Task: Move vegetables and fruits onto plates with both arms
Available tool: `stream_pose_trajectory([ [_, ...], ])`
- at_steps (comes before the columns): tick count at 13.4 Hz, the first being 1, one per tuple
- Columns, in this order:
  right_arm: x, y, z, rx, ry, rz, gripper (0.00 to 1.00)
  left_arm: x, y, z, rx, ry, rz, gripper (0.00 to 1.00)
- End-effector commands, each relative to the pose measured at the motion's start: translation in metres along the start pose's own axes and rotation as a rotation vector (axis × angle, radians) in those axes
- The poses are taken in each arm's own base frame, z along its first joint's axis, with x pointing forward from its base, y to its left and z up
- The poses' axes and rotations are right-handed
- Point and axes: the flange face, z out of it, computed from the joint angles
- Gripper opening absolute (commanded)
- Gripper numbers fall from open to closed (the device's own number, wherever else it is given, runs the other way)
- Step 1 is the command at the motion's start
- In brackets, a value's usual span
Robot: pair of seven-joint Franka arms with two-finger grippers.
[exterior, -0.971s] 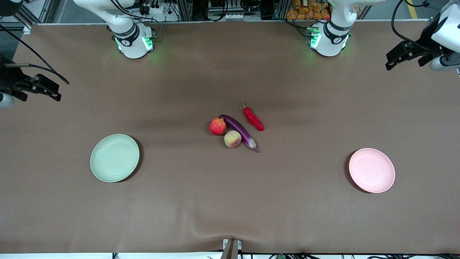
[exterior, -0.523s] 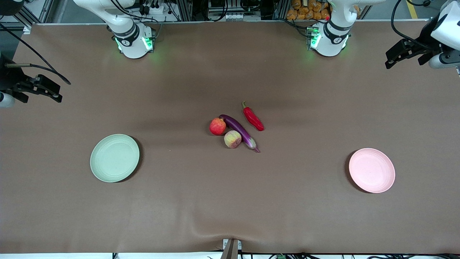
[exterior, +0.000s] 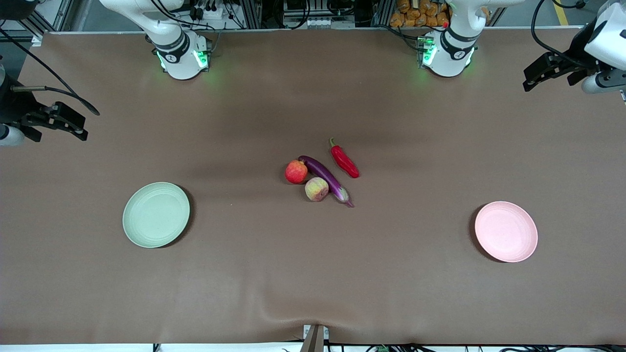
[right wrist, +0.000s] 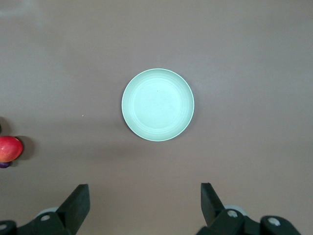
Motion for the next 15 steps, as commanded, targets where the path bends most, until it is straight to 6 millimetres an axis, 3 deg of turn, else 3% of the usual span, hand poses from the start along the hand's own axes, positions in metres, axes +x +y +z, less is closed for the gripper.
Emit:
stream_pose_trajectory([
  [1, -0.001, 0.007, -0.002, 0.012, 0.0, 0.002, 1.0, -0.002, 0.009, -0.007, 0.023, 0.005, 0.0, 1.0],
  [7, -0.001, 0.011, -0.002, 0.011, 0.003, 0.007, 1.0, -0.001, 0.01, -0.004, 0.025, 0.002, -0.002, 1.0],
  [9, 0.0, 0.014, -0.001, 0.034, 0.003, 0.017, 1.0, 0.009, 0.019, 0.01, 0.023, -0.016, 0.011, 1.0],
  [10, -0.001, 0.02, -0.001, 0.053, 0.002, 0.029, 1.0, 0.018, 0.032, 0.02, 0.019, -0.019, 0.025, 1.0],
  [13, -0.002, 0.027, -0.002, 0.075, 0.0, 0.046, 1.0, 0.036, 0.113, 0.064, 0.026, -0.025, 0.078, 1.0],
  [15, -0.001, 0.025, -0.001, 0.075, -0.002, 0.042, 1.0, 0.041, 0.174, 0.114, 0.017, -0.022, -0.009, 1.0],
])
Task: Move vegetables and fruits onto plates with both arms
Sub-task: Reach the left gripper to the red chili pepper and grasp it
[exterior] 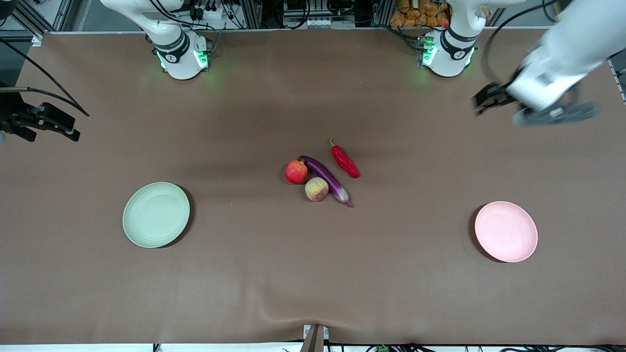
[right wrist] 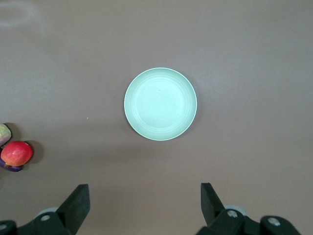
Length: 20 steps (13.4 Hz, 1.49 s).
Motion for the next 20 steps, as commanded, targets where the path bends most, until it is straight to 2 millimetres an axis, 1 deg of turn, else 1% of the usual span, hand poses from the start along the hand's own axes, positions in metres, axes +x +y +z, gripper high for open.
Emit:
stream_pose_trajectory([
  [1, -0.001, 0.0, -0.002, 0.018, 0.001, -0.011, 1.0, 0.014, 0.075, 0.064, -0.014, -0.013, -0.101, 1.0],
  [3, -0.001, 0.0, -0.002, 0.018, -0.001, -0.011, 1.0, 0.016, 0.134, 0.112, -0.035, -0.022, -0.171, 1.0],
  [4, -0.001, 0.001, -0.003, 0.018, 0.002, -0.009, 1.0, 0.012, 0.161, 0.138, -0.045, -0.017, -0.223, 1.0],
  [5, -0.001, 0.002, -0.002, 0.018, 0.001, -0.008, 1.0, 0.006, 0.186, 0.163, -0.044, 0.014, -0.244, 1.0],
  [6, -0.001, 0.001, -0.002, 0.018, 0.001, -0.009, 1.0, -0.002, 0.206, 0.187, -0.035, 0.048, -0.256, 1.0],
  [7, -0.001, 0.0, -0.002, 0.018, 0.001, -0.011, 1.0, -0.003, 0.22, 0.212, -0.037, 0.051, -0.285, 1.0],
  [9, -0.001, 0.0, -0.002, 0.018, 0.002, -0.011, 1.0, -0.017, 0.254, 0.256, -0.046, 0.044, -0.351, 1.0],
  [11, -0.001, -0.001, -0.002, 0.018, 0.002, -0.012, 1.0, -0.021, 0.267, 0.297, -0.017, 0.058, -0.431, 1.0],
  [12, -0.001, -0.002, -0.002, 0.018, 0.0, -0.014, 1.0, -0.028, 0.275, 0.315, 0.005, 0.066, -0.448, 1.0],
  [13, -0.001, -0.002, -0.002, 0.018, 0.0, -0.014, 1.0, -0.033, 0.28, 0.33, 0.022, 0.066, -0.476, 0.97],
  [14, -0.001, -0.002, -0.002, 0.018, 0.002, -0.014, 1.0, -0.034, 0.283, 0.341, 0.016, 0.067, -0.511, 0.89],
  [17, 0.0, -0.002, -0.001, 0.019, -0.001, -0.015, 1.0, -0.036, 0.291, 0.362, -0.025, 0.051, -0.564, 0.81],
  [18, 0.0, -0.002, -0.001, 0.019, 0.0, -0.017, 1.0, -0.04, 0.296, 0.37, -0.027, 0.046, -0.563, 0.66],
  [19, 0.0, -0.002, -0.001, 0.019, 0.0, -0.017, 1.0, -0.04, 0.295, 0.372, -0.026, 0.045, -0.567, 0.5],
  [20, 0.0, -0.003, -0.001, 0.019, 0.0, -0.018, 1.0, -0.041, 0.296, 0.372, -0.025, 0.043, -0.565, 0.27],
])
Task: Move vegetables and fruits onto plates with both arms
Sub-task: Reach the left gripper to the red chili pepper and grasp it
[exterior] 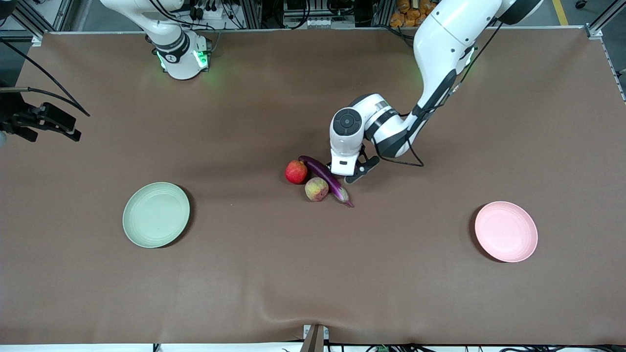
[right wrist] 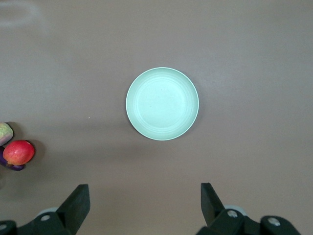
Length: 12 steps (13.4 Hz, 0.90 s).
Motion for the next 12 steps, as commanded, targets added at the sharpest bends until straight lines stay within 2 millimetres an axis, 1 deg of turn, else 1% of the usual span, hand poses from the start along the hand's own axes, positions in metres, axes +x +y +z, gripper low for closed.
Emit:
stream_pose_trajectory([
  [1, 0.0, -0.001, -0.002, 0.015, 0.002, -0.014, 1.0, -0.004, 0.004, 0.001, -0.011, 0.015, -0.007, 0.07],
  [2, 0.002, -0.002, 0.001, 0.013, -0.001, -0.018, 1.0, -0.001, 0.004, -0.002, -0.013, 0.02, -0.008, 0.0],
  [3, 0.012, -0.003, 0.02, 0.002, -0.03, -0.023, 1.0, 0.005, 0.001, -0.005, -0.008, 0.022, -0.01, 0.0],
  [4, 0.019, -0.005, 0.035, 0.007, -0.055, -0.025, 1.0, 0.012, 0.0, -0.017, -0.009, 0.037, 0.0, 0.0],
  [5, 0.022, -0.004, 0.036, 0.012, -0.057, -0.023, 1.0, 0.025, -0.007, -0.03, 0.023, 0.053, 0.012, 0.0],
  [6, 0.026, -0.004, 0.046, 0.012, -0.072, -0.021, 1.0, 0.043, -0.015, -0.05, 0.05, 0.07, 0.04, 0.0],
  [7, 0.03, -0.003, 0.055, 0.011, -0.087, -0.022, 1.0, 0.067, -0.026, -0.068, 0.076, 0.082, 0.069, 0.0],
  [9, 0.036, -0.003, 0.071, 0.013, -0.113, -0.021, 1.0, 0.115, -0.053, -0.095, 0.138, 0.085, 0.13, 0.0],
  [10, 0.039, -0.007, 0.078, 0.018, -0.123, -0.026, 1.0, 0.146, -0.07, -0.105, 0.153, 0.077, 0.155, 0.0],
  [11, 0.044, -0.02, 0.089, 0.031, -0.132, -0.041, 1.0, 0.172, -0.085, -0.113, 0.16, 0.071, 0.186, 0.0],
  [12, 0.049, -0.039, 0.098, 0.062, -0.128, -0.055, 1.0, 0.202, -0.102, -0.115, 0.166, 0.057, 0.22, 0.0],
])
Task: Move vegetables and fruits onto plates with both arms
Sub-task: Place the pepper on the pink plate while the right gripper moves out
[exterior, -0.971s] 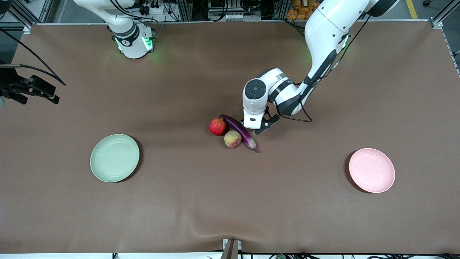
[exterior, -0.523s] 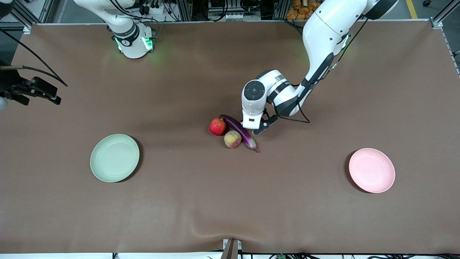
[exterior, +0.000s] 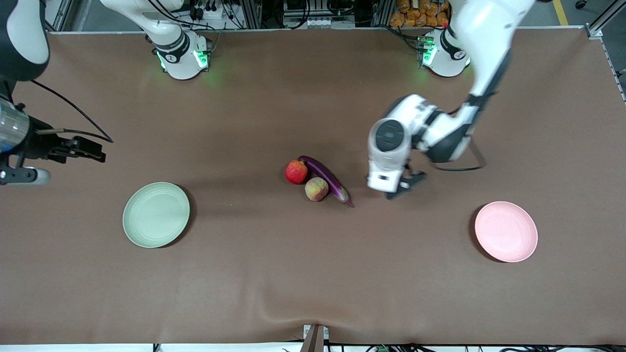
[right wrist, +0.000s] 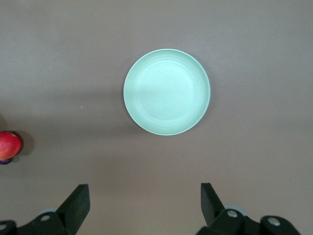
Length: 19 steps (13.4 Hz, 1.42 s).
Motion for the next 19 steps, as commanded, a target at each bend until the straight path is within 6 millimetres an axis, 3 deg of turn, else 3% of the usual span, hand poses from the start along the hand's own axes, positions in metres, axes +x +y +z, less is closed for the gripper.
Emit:
stream_pose_trajectory([
  [1, 0.019, -0.046, 0.017, 0.067, 0.021, -0.053, 1.0, 0.064, -0.065, 0.003, 0.019, -0.017, 0.094, 0.0],
  [6, 0.056, -0.107, 0.083, 0.203, 0.005, 0.105, 1.0, 0.162, -0.162, 0.039, -0.031, -0.057, 0.274, 0.0],
  [8, 0.066, -0.145, 0.114, 0.205, 0.004, 0.201, 1.0, 0.196, -0.188, 0.058, -0.072, -0.045, 0.332, 0.0],
  [10, 0.08, -0.185, 0.156, 0.211, 0.023, 0.347, 1.0, 0.244, -0.222, 0.088, -0.09, -0.054, 0.319, 0.0],
  [12, 0.089, -0.226, 0.188, 0.226, 0.045, 0.463, 1.0, 0.28, -0.24, 0.108, -0.096, -0.038, 0.286, 0.0],
  [13, 0.09, -0.245, 0.203, 0.226, 0.038, 0.512, 1.0, 0.289, -0.25, 0.124, -0.109, -0.053, 0.273, 0.0],
  [17, 0.093, -0.314, 0.255, 0.264, 0.059, 0.669, 1.0, 0.314, -0.266, 0.145, -0.111, 0.04, 0.262, 0.0],
  [18, 0.09, -0.326, 0.269, 0.269, 0.062, 0.692, 1.0, 0.315, -0.268, 0.142, -0.111, 0.047, 0.261, 0.18],
  [19, 0.084, -0.343, 0.277, 0.273, 0.064, 0.689, 1.0, 0.315, -0.273, 0.141, -0.108, 0.048, 0.26, 0.55],
])
